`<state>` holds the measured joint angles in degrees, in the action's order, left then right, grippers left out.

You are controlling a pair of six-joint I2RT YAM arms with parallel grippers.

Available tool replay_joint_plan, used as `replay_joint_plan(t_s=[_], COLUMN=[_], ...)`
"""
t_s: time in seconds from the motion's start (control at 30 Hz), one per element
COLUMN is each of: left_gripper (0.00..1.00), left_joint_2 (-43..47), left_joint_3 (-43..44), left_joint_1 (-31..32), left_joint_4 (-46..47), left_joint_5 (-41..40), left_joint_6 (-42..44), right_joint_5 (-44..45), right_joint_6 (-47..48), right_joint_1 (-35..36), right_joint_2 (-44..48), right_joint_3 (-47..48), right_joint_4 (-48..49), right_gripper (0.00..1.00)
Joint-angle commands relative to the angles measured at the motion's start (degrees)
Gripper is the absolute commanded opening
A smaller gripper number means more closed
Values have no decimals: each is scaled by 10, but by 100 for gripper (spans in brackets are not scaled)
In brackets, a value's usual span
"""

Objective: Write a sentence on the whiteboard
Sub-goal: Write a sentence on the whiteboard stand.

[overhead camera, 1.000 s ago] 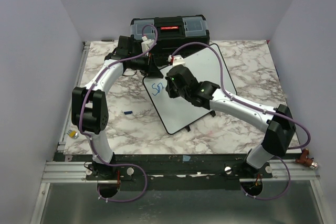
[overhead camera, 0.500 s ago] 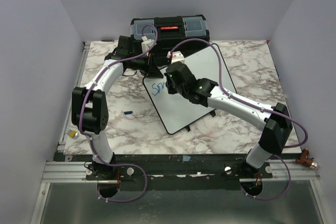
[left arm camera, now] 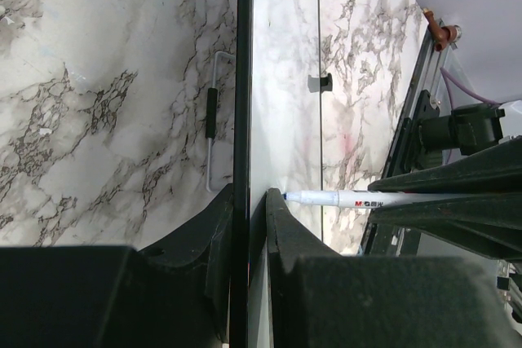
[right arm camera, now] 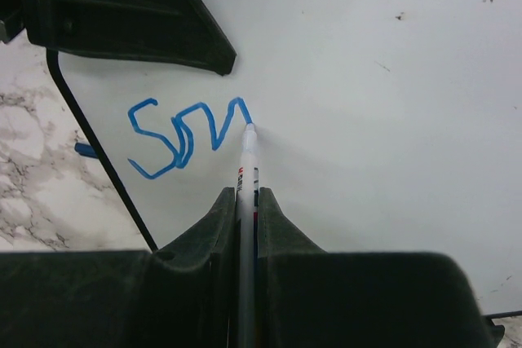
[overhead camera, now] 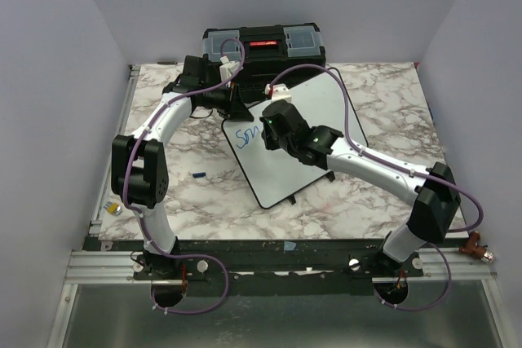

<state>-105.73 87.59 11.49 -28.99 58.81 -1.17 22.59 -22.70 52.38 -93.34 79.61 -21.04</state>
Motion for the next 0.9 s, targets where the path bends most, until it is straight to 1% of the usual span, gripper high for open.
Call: replay_joint_plan(t_s=[0.0, 0.13, 0.37, 0.53, 0.63, 0.87], left_gripper=[0, 0, 0, 0, 0, 0], left_joint_2=[23, 25, 24, 23, 23, 23], left_joint_3=[-5, -6, -6, -5, -4, -5], left_joint_1=[4, 4, 5, 4, 5, 4], left_joint_4=[44, 44, 45, 46, 45, 46], left_joint_5=[-25, -26, -27, -28, -28, -27], left_joint_6=[48, 49, 48, 48, 48, 48], right_joint_5=[-24, -29, -28, 8, 19, 2], right_joint_6=[-19, -22, -20, -6, 1, 13], right_joint_1=[-6, -6, -6, -5, -9, -21], right_joint_2=[17, 30, 55, 81, 83, 70], right_joint_3=[-44, -60, -54, -72, -75, -60], right_joint_4=[-19, -16, -20, 8, 16, 28], right_gripper=[1, 1, 1, 1, 1, 1])
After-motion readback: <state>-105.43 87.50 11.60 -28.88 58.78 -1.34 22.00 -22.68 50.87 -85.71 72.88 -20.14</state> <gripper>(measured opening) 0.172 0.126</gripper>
